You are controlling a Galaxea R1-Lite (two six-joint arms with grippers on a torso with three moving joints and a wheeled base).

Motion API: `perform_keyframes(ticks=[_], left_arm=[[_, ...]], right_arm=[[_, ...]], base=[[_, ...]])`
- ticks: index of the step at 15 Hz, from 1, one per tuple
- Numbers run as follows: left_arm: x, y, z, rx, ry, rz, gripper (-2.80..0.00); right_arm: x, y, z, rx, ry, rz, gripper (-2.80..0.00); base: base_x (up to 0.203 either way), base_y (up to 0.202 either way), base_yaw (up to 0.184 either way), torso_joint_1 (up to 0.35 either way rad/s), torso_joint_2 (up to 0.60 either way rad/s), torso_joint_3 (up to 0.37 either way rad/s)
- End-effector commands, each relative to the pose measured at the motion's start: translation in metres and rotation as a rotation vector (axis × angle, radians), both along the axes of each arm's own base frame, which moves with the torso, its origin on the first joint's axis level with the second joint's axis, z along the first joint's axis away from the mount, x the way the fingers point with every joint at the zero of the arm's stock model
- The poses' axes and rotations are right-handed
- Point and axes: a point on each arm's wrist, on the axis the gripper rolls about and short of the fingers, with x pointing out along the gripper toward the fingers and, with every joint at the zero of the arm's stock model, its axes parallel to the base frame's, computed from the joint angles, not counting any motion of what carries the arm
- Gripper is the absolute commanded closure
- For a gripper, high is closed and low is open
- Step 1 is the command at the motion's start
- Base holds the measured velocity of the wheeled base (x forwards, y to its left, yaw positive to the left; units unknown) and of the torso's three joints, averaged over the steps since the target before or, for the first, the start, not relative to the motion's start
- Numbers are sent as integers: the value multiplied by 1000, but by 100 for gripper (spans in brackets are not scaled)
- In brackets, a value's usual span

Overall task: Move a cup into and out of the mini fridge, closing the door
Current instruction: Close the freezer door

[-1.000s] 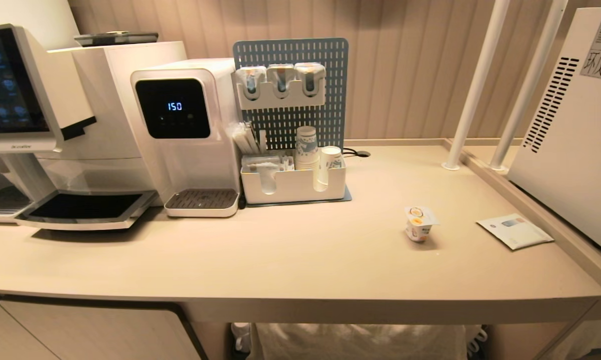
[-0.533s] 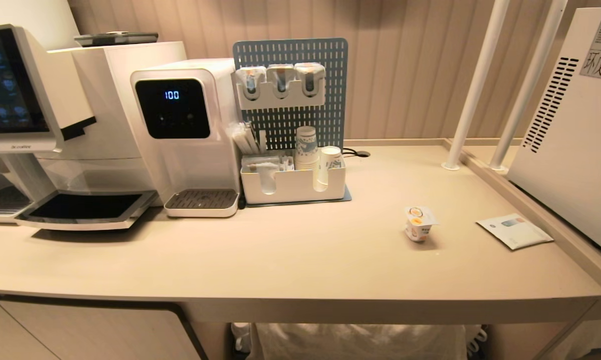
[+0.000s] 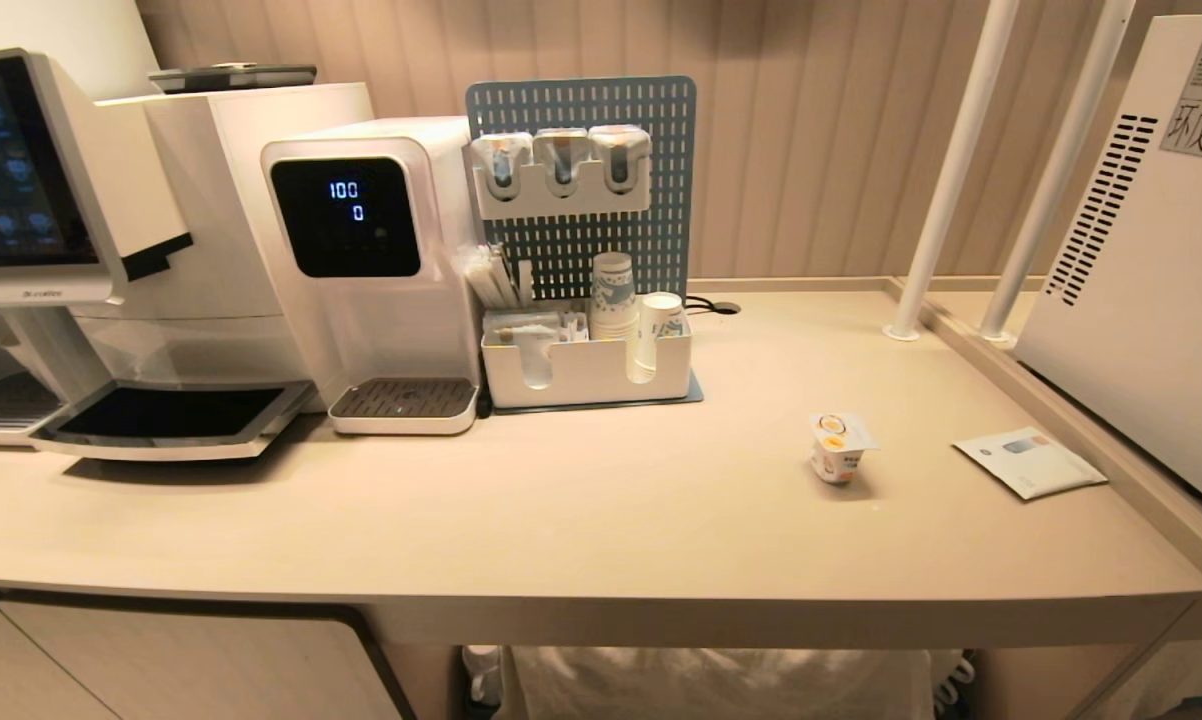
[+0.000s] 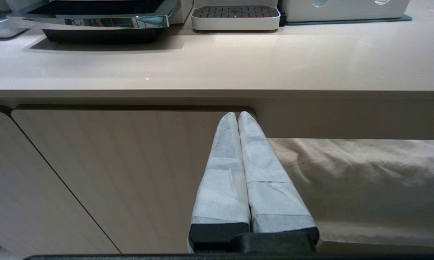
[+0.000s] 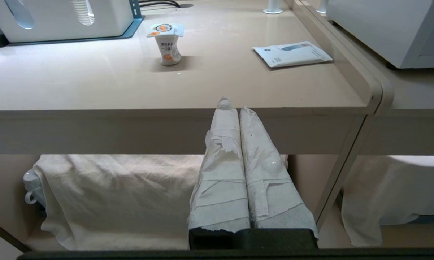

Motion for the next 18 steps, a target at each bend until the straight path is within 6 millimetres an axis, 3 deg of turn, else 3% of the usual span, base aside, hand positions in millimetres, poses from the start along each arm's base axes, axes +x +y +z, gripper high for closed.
perform_keyframes(ticks=[1,18], left_arm=[[0,0,0,0,0,0,0],[0,0,0,1,5,0,0]], right_arm=[[1,0,-3,-2,8,1,0],[1,0,-3,11,15,-1,0]], base=[[0,0,0,0,0,0],[-7,0,0,0,0,0]])
